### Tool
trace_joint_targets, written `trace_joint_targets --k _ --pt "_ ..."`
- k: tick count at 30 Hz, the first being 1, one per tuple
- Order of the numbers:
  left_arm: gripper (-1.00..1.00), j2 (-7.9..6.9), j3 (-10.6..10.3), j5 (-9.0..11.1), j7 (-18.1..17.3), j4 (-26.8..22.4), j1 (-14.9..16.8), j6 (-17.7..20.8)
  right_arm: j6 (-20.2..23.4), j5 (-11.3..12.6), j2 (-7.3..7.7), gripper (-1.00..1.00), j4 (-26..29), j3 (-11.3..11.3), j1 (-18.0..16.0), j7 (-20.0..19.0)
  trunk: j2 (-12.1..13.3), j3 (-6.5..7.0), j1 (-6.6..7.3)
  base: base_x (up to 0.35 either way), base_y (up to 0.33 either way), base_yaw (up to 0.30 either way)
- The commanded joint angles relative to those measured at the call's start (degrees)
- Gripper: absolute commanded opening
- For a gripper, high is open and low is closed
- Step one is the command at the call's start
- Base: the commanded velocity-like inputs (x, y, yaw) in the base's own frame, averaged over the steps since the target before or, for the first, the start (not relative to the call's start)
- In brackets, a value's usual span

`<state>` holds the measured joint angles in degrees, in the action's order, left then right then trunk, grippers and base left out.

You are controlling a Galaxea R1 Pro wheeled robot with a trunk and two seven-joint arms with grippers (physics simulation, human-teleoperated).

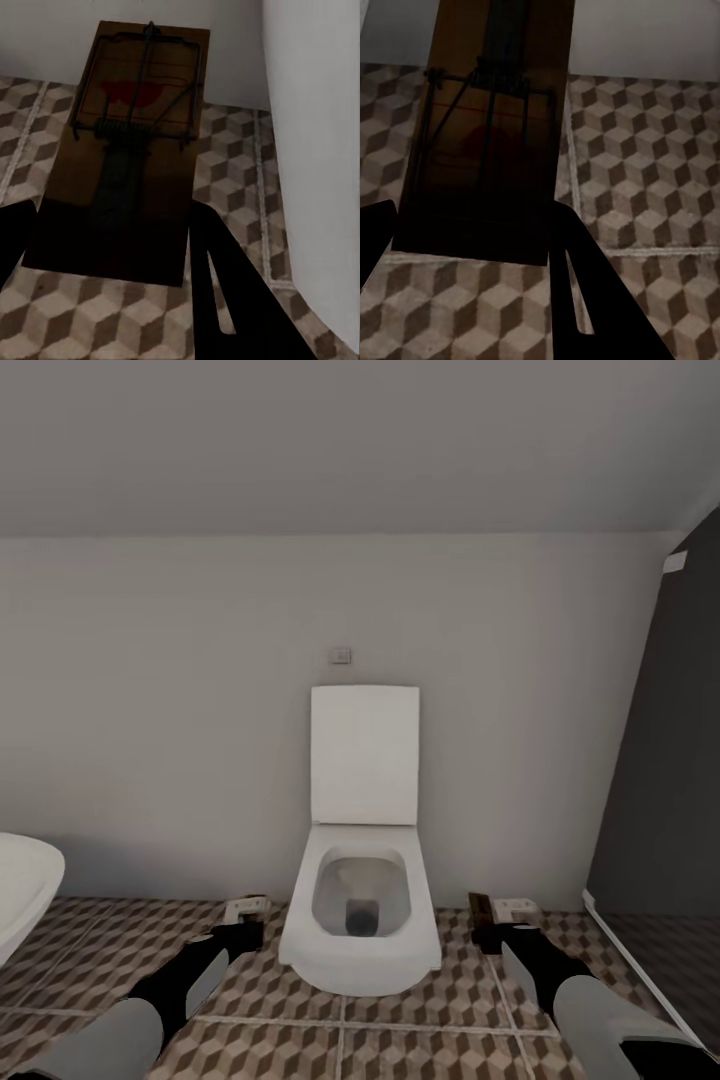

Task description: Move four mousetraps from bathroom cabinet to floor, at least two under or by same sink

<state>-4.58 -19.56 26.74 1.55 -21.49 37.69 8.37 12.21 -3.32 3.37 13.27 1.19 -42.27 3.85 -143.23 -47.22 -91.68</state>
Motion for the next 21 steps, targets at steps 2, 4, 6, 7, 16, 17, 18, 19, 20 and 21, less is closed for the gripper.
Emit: trace_joint_targets --k 2,4,6,7,16,17,18,19,20,21 --pt "-1.0 -0.07 -0.4 0.2 0.3 -0.1 0.0 0.3 0.4 -0.3 -0.02 -1.0 0.1 0.1 0.0 0.0 0.0 -0.07 -0.02 0.302 0.0 0.0" --pt "-1.0 -0.07 -0.4 0.2 0.3 -0.1 0.0 0.3 0.4 -0.3 -0.03 -1.0 0.1 0.1 0.0 0.0 0.0 -0.07 -0.02 0.311 0.0 0.0" --pt "-1.0 -0.08 -0.4 0.2 0.3 -0.1 0.0 0.2 0.3 -0.3 -0.03 -1.0 0.1 0.1 0.0 0.0 0.0 -0.07 -0.02 0.308 0.0 0.0" --pt "-1.0 -0.08 -0.4 0.2 0.3 -0.1 0.0 0.2 0.3 -0.3 -0.03 -1.0 0.1 0.1 0.0 0.0 0.0 -0.07 -0.02 0.304 0.0 0.0" --pt "-1.0 -0.08 -0.4 0.2 0.5 -0.1 0.0 0.2 0.4 -0.3 -0.05 -1.0 0.1 0.1 0.0 -0.1 0.0 -0.07 -0.02 0.189 0.0 0.0" --pt "-1.0 -0.08 -0.4 0.2 0.5 -0.1 0.0 0.2 0.4 -0.3 -0.11 -1.0 0.2 0.1 0.0 0.0 0.0 -0.07 -0.02 0.034 0.0 0.0" --pt "-1.0 -0.08 -0.4 0.2 0.5 -0.1 0.0 0.2 0.5 -0.3 -0.11 -1.0 0.2 0.1 0.0 0.0 0.0 -0.07 -0.02 0.028 0.0 0.0" --pt "-1.0 -0.08 -0.4 0.2 0.5 -0.1 0.0 0.2 0.5 -0.3 -0.11 -1.0 0.2 0.1 0.0 0.0 0.0 -0.07 -0.02 0.022 0.0 0.0" --pt "-1.0 -0.06 -0.4 0.2 0.5 -0.1 0.0 0.2 0.5 -0.3 -0.11 -1.0 0.2 0.1 0.0 0.0 0.0 -0.07 -0.02 0.014 0.0 0.0" --pt "-1.0 -0.07 -0.4 0.2 0.5 -0.1 0.0 0.2 0.5 -0.3 -0.12 -1.0 0.2 0.1 0.0 0.0 0.0 -0.07 -0.02 0.011 0.0 0.0"
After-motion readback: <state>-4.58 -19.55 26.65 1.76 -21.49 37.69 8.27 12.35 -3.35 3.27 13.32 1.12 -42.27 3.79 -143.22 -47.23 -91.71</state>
